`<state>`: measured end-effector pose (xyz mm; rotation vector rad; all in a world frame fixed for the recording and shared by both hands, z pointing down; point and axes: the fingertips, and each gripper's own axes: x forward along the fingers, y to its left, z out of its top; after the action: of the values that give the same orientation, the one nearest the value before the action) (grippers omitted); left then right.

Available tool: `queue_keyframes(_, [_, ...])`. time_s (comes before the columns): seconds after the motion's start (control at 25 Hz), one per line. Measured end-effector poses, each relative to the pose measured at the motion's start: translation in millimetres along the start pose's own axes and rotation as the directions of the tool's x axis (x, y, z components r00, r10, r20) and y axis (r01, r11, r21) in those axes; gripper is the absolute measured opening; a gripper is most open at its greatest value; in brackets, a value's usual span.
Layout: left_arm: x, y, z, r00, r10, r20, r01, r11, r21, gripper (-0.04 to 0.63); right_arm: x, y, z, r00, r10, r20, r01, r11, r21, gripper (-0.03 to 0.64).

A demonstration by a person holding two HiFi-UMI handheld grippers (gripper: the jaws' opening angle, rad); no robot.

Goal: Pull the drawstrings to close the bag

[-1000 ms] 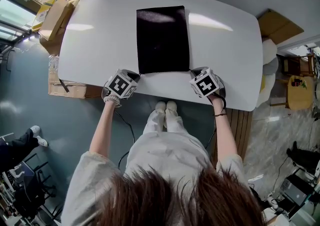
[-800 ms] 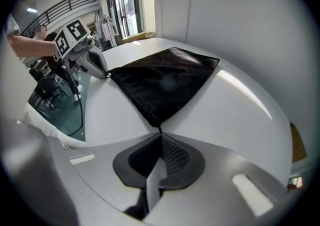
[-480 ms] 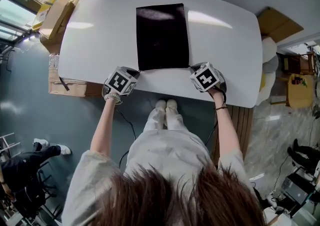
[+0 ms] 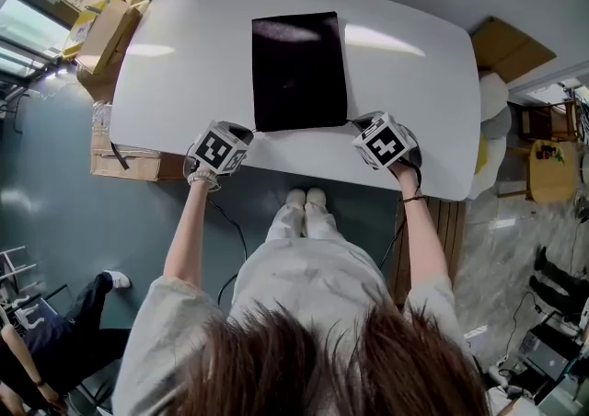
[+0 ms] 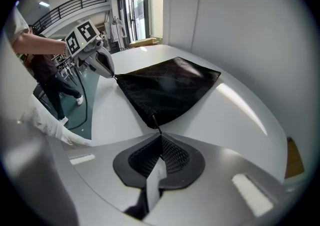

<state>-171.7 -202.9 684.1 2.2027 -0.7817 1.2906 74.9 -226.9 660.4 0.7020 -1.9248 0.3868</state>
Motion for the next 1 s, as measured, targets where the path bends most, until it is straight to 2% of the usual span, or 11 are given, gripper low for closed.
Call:
queue_keyframes(0.56, [-40.4, 17.3, 29.2, 0.993, 0.094, 0.072, -0.098, 0.993, 0.061, 0.002, -45.6, -23.1, 39.5, 0.991, -0.073, 0.113, 0.083, 0.993, -0.085, 0.011])
queue_keyframes(0.8, [-68.0, 32.2, 54.0, 0.979, 0.17, 0.115, -0.184, 0.975, 0.124, 0.002, -61.8, -34.7, 58.9, 0.982, -0.102, 0.159, 0.119, 0.987, -0.107, 0.011])
queue_keyframes(1.0, [-83.3, 32.5, 72.0, 0.974, 0.168, 0.15, -0.186, 0.975, 0.12, 0.002, -77.8, -45.7, 74.9, 0.972, -0.133, 0.193, 0.158, 0.98, -0.12, 0.011])
